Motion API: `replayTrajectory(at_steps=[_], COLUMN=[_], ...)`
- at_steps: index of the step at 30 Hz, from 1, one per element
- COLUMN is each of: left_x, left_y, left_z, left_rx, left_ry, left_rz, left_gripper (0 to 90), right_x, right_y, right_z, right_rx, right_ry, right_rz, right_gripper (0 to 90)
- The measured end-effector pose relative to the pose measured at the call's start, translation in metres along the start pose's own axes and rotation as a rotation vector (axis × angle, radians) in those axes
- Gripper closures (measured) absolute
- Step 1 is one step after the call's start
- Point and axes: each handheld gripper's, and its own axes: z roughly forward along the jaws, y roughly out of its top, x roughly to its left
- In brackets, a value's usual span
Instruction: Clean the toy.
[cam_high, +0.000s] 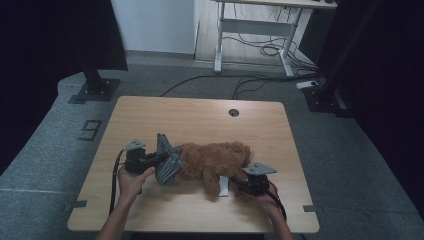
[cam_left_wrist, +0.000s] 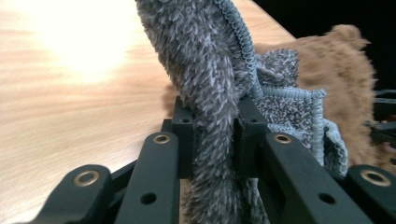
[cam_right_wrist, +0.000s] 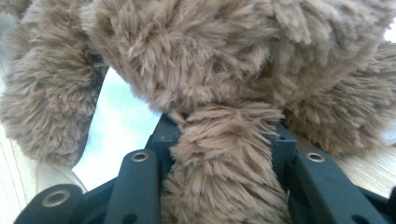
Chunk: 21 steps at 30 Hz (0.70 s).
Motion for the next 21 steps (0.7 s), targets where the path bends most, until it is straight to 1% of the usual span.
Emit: replayTrajectory(at_steps=[2,3,6,7,8,9,11,12,13,14,15,17,19,21], left_x=[0.000,-0.003,-0.023,-0.030,-0.037,-0.045,-0.056,-0.061,-0.068,-0.072,-0.080,-0.088,-0.090,-0.087], left_y=[0.001,0.005,0.022,0.028,0.035,0.044,0.055,0.061,0.068,0.071,0.076,0.082,0.084,0.081], left_z=[-0.001,-0.003,-0.009,-0.009,-0.007,-0.002,0.006,0.011,0.018,0.022,0.029,0.040,0.056,0.072], left_rx=[-0.006,-0.017,-0.070,-0.085,-0.088,-0.081,-0.067,-0.053,-0.043,-0.038,-0.026,-0.004,0.030,0.084], left_ry=[0.006,0.006,0.002,0.001,-0.003,-0.015,-0.034,-0.041,-0.056,-0.064,-0.072,-0.075,-0.065,-0.057], left_rz=[-0.001,0.009,0.068,0.084,0.100,0.118,0.138,0.149,0.158,0.165,0.181,0.199,0.201,0.186], left_gripper=[74.4,74.6,74.8,74.8,74.8,74.8,74.7,74.7,74.8,74.7,74.7,74.6,74.5,74.4], right_x=[0.000,0.000,-0.001,-0.001,-0.001,-0.001,0.000,0.000,0.000,0.000,0.000,-0.001,-0.002,-0.002], right_y=[0.000,0.000,0.000,0.000,0.000,0.000,0.000,0.000,0.000,0.000,0.000,0.000,0.000,-0.001], right_z=[0.000,0.000,0.000,0.000,0.000,0.000,0.000,-0.001,-0.001,-0.001,-0.001,-0.001,-0.001,-0.001], right_rx=[0.001,0.002,0.002,0.001,0.001,0.001,0.003,0.004,0.004,0.004,0.004,0.004,-0.001,-0.005], right_ry=[-0.001,-0.002,0.000,0.001,0.000,-0.001,-0.004,-0.006,-0.007,-0.007,-0.006,-0.003,0.003,0.001], right_rz=[-0.001,-0.003,0.002,0.003,0.003,0.003,0.001,-0.001,-0.003,-0.004,-0.005,-0.009,-0.006,-0.004], right_gripper=[58.6,58.6,58.6,58.5,58.5,58.5,58.5,58.5,58.5,58.5,58.5,58.3,57.7,57.0])
